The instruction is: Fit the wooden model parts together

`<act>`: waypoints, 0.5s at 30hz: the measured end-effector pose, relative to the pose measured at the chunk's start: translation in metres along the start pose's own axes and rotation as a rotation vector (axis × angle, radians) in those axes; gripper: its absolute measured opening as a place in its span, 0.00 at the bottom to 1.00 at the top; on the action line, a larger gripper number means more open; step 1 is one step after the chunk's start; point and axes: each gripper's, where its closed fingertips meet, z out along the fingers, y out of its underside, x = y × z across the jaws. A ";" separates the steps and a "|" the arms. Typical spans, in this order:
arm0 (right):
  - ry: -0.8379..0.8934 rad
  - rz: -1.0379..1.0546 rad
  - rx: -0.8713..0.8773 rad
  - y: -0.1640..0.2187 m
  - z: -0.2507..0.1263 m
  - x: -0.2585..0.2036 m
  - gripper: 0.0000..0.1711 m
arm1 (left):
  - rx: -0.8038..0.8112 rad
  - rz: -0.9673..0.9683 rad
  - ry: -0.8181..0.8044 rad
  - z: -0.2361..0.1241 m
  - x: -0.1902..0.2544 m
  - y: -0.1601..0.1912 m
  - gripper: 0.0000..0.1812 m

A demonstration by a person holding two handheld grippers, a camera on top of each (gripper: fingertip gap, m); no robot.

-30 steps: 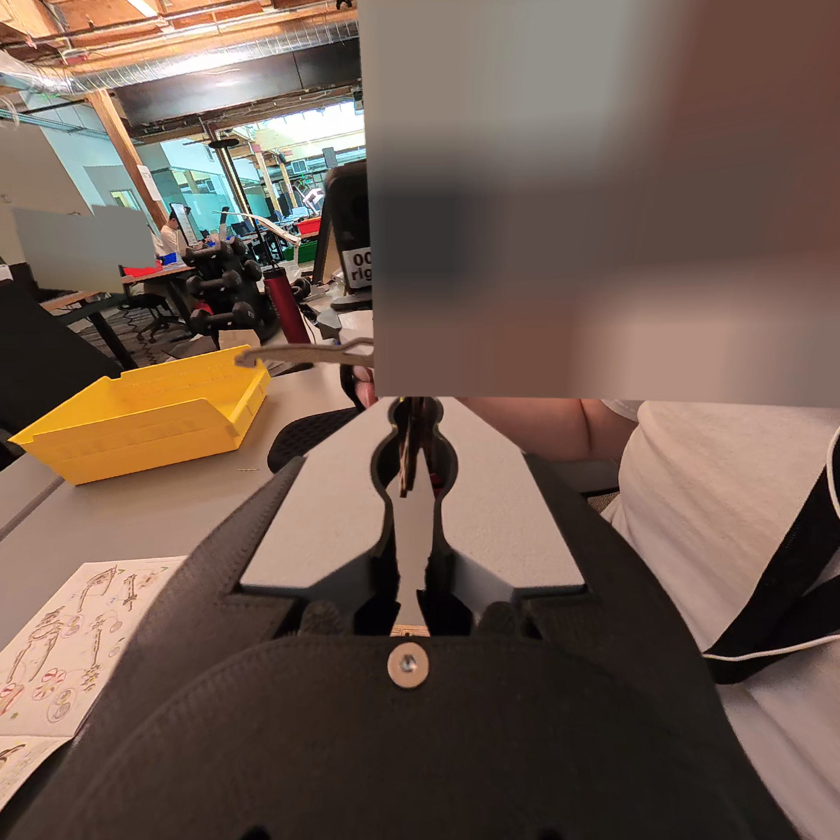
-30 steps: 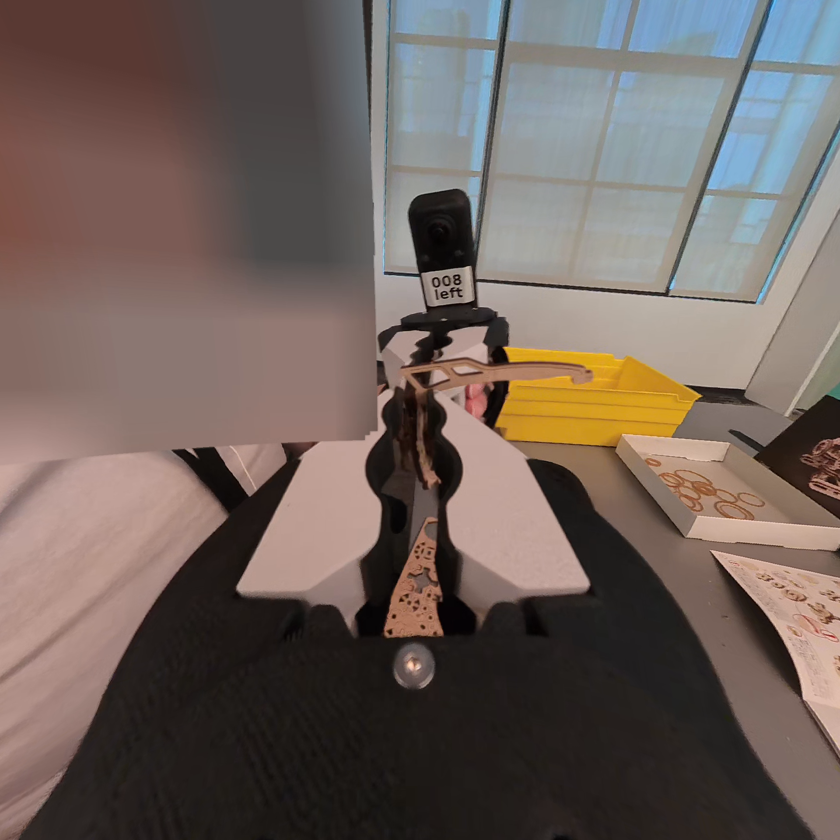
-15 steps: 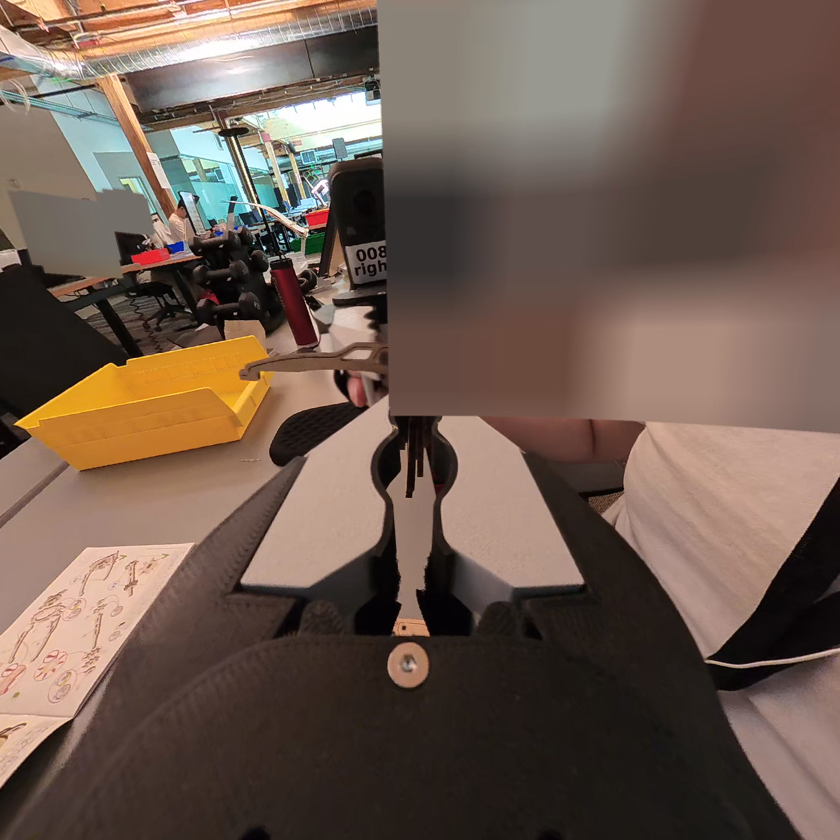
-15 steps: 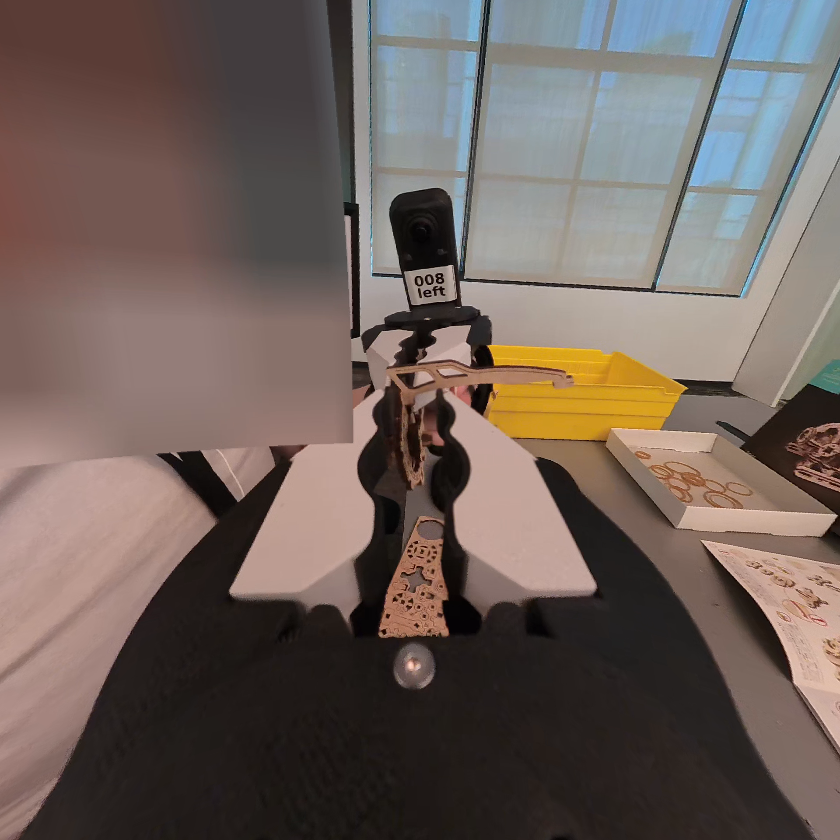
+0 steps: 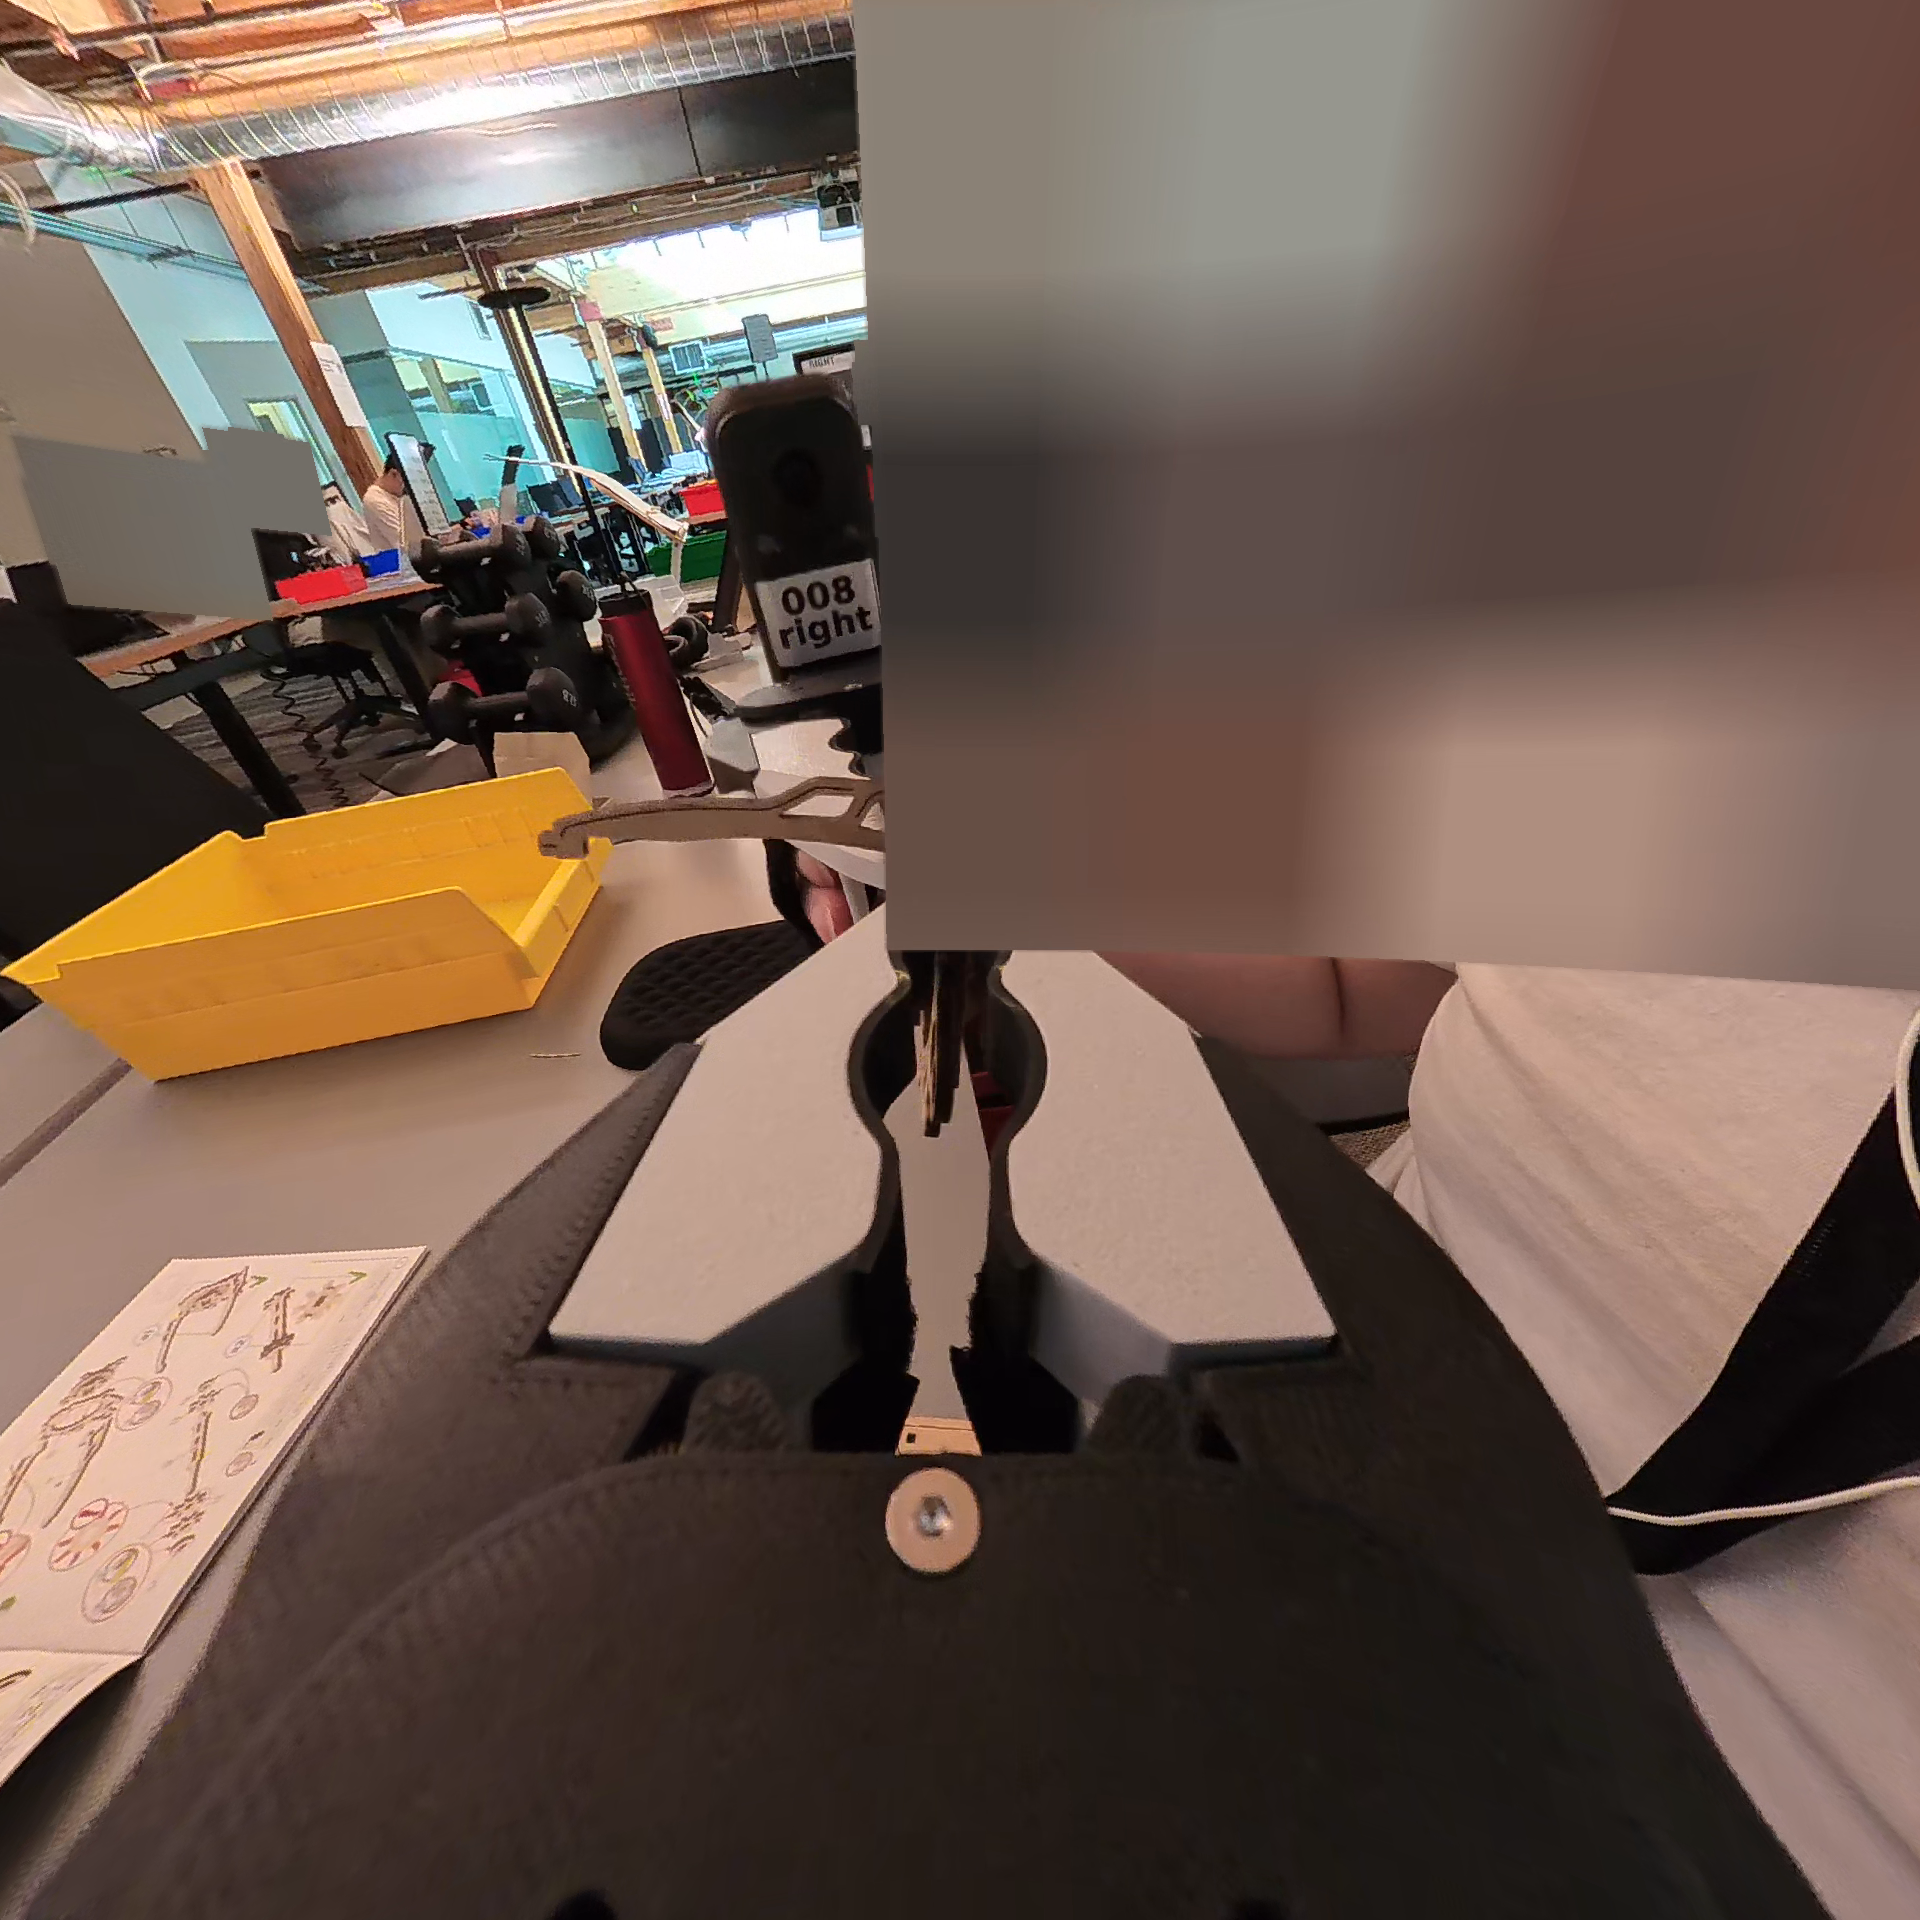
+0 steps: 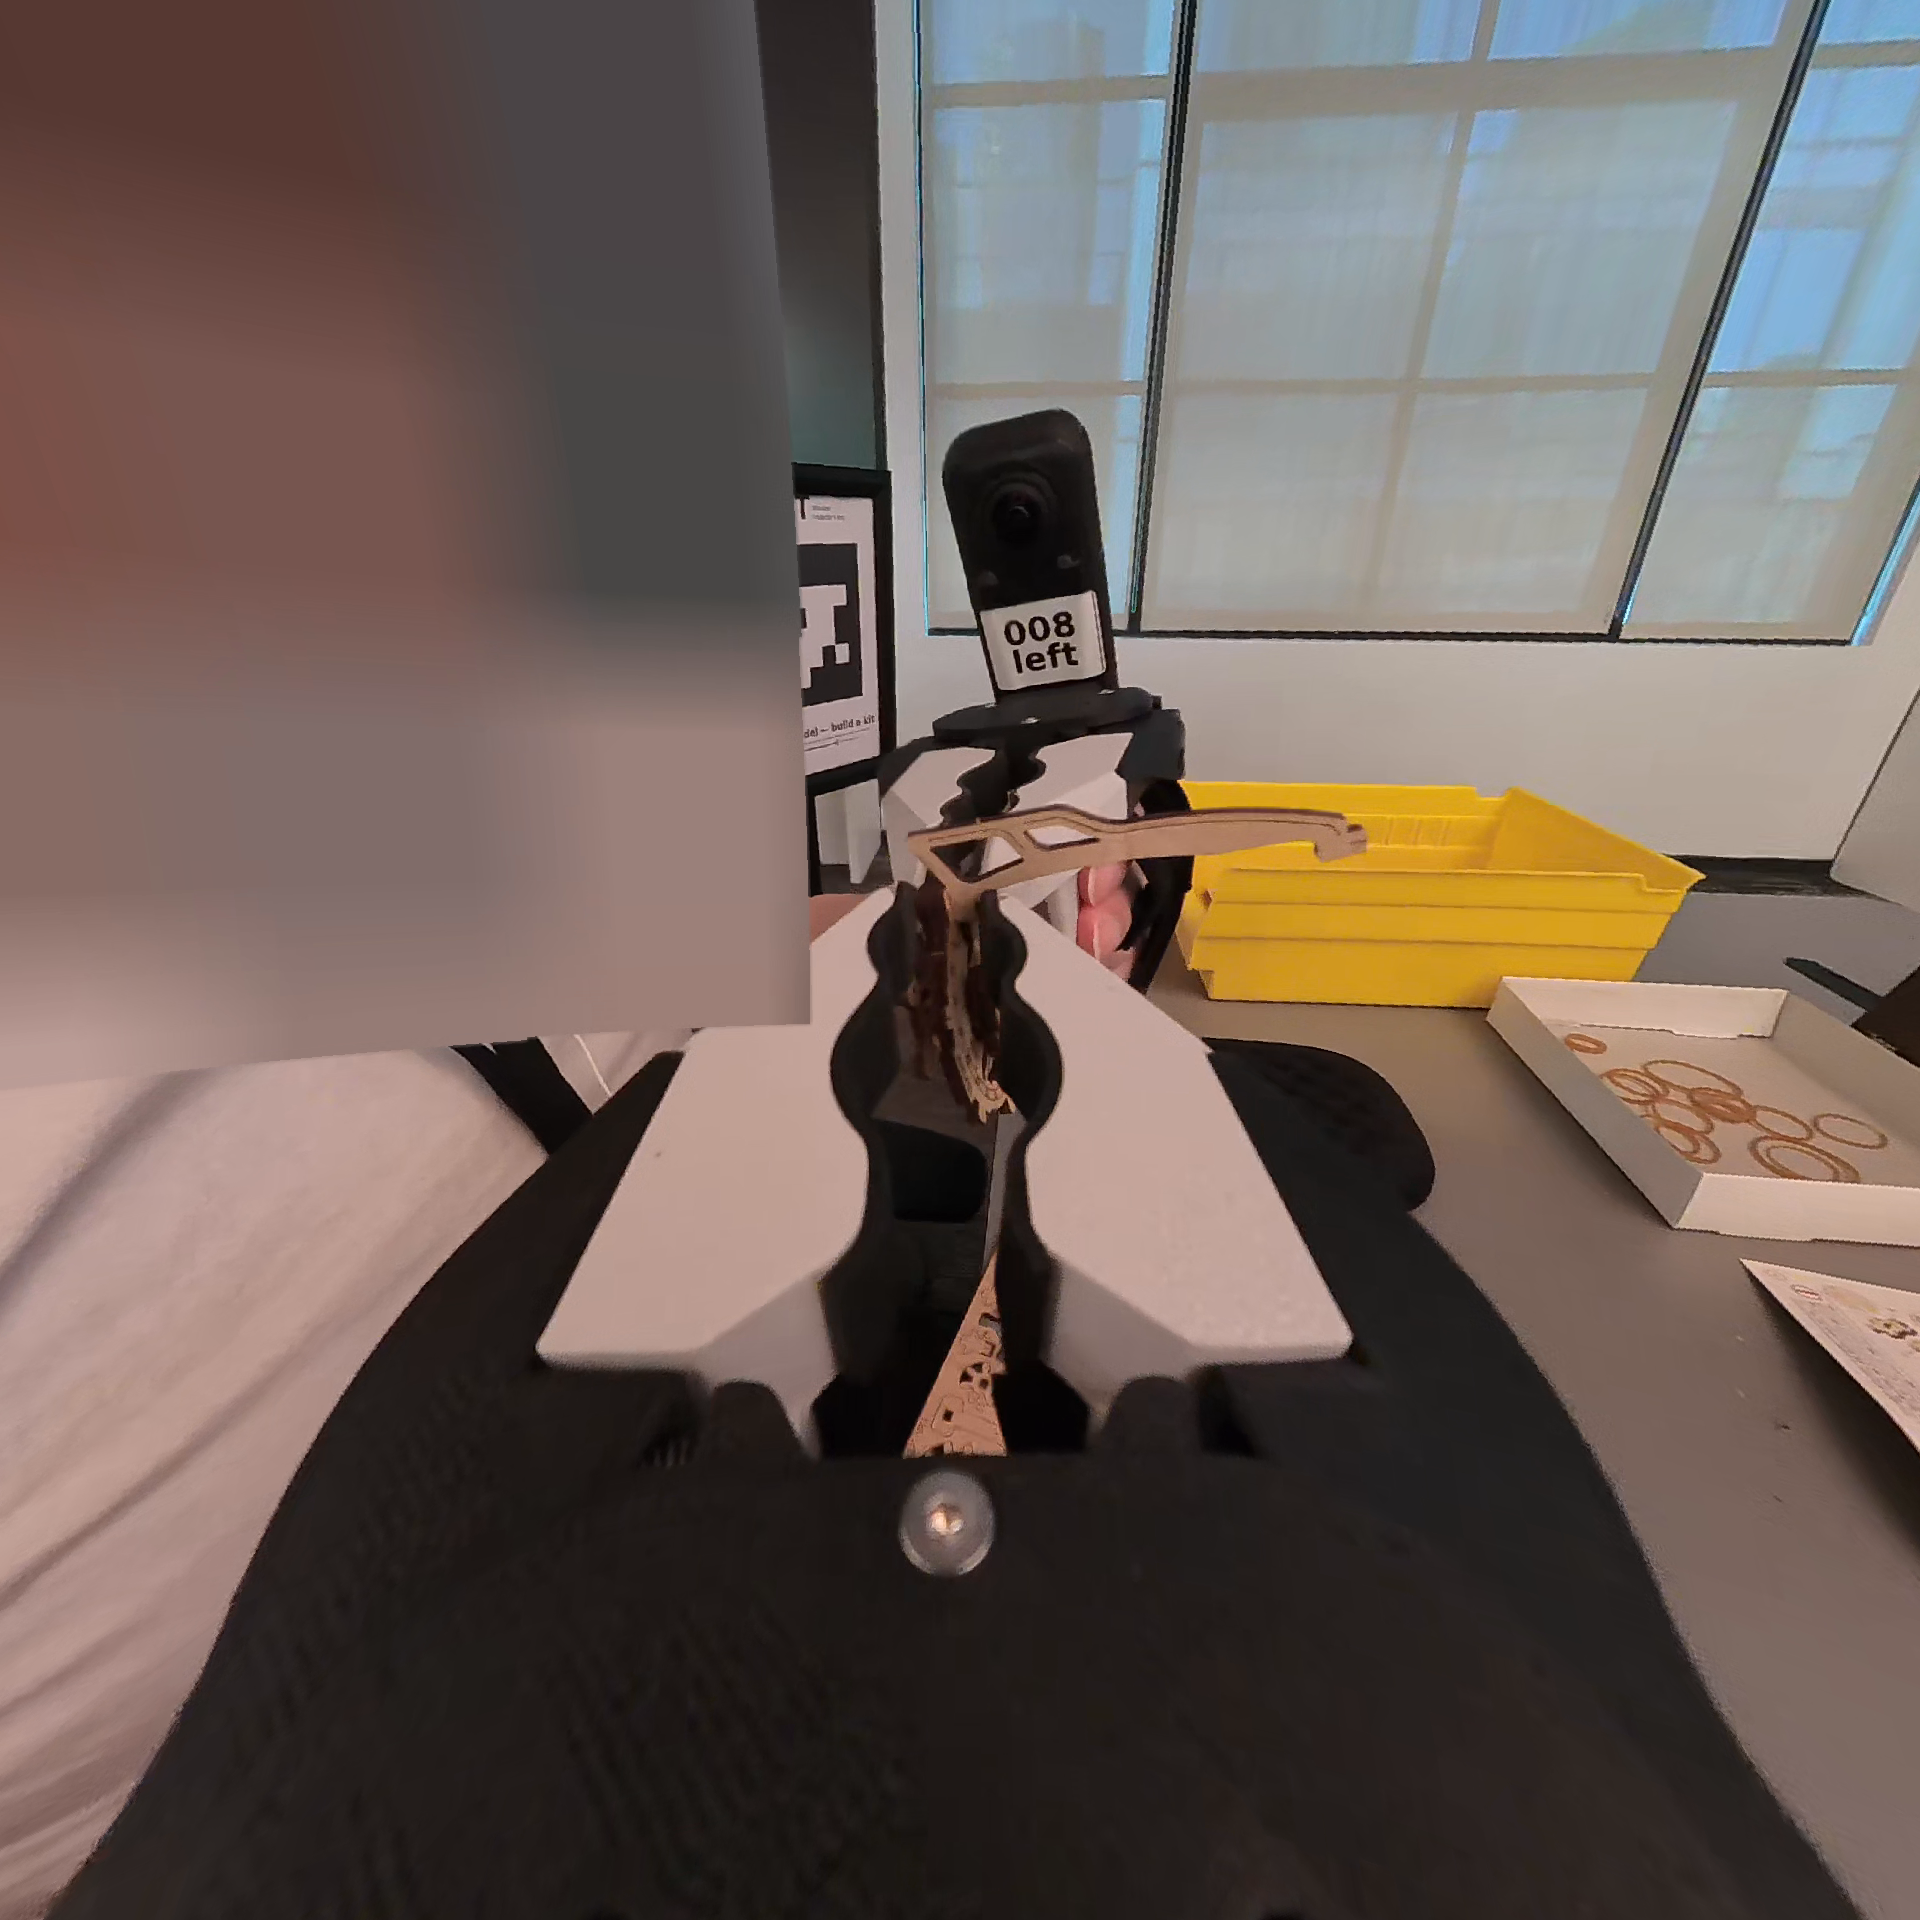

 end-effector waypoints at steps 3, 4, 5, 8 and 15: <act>-0.004 0.001 0.018 0.000 0.000 0.000 0.06 | -0.002 -0.009 0.002 0.000 0.000 0.000 0.02; -0.004 0.003 0.021 0.000 0.000 0.000 0.06 | -0.001 -0.012 0.002 0.000 0.000 0.000 0.02; -0.011 0.002 0.022 0.000 0.000 -0.001 0.05 | -0.001 -0.015 0.007 0.000 0.001 0.000 0.02; -0.016 -0.013 0.022 0.001 0.000 -0.003 0.05 | -0.002 -0.017 0.020 0.001 0.003 0.000 0.01; -0.025 -0.018 0.032 0.001 0.000 -0.005 0.05 | -0.002 -0.016 0.030 0.001 0.006 -0.001 0.02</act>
